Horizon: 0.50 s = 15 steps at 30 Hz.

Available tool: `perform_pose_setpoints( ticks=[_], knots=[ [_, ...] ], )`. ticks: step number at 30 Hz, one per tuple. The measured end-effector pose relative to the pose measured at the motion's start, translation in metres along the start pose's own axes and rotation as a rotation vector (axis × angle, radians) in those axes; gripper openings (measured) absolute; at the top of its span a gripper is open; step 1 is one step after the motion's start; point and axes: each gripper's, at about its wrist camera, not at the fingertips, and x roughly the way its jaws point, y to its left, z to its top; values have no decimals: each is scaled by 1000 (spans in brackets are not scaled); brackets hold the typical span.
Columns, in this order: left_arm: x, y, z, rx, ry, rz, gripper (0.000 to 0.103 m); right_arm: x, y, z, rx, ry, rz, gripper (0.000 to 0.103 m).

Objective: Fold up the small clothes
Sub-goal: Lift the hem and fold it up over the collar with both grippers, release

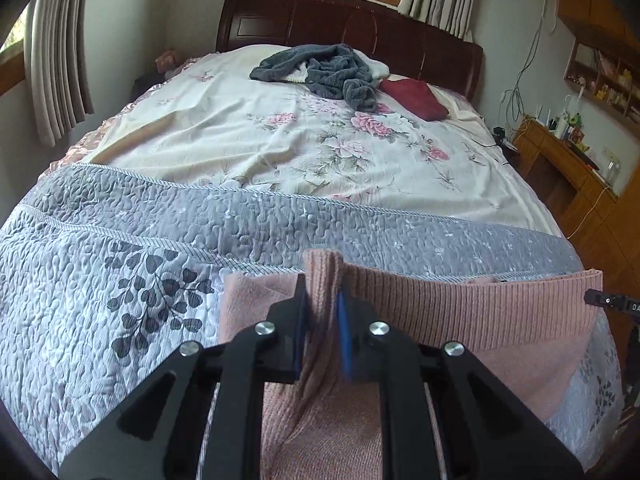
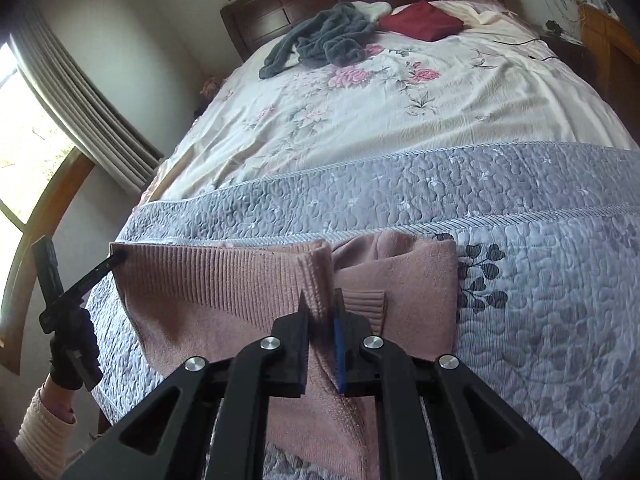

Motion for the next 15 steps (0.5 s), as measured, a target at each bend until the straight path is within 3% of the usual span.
perform_pose_setpoints(
  ticks=[8,15],
  knots=[
    [89,7,-3,29,130,70,12,77,-38,18,63,89,-55,10],
    [132,19,-14,36,181,125,12,113,-61,16,84,123,-96,10]
  ],
)
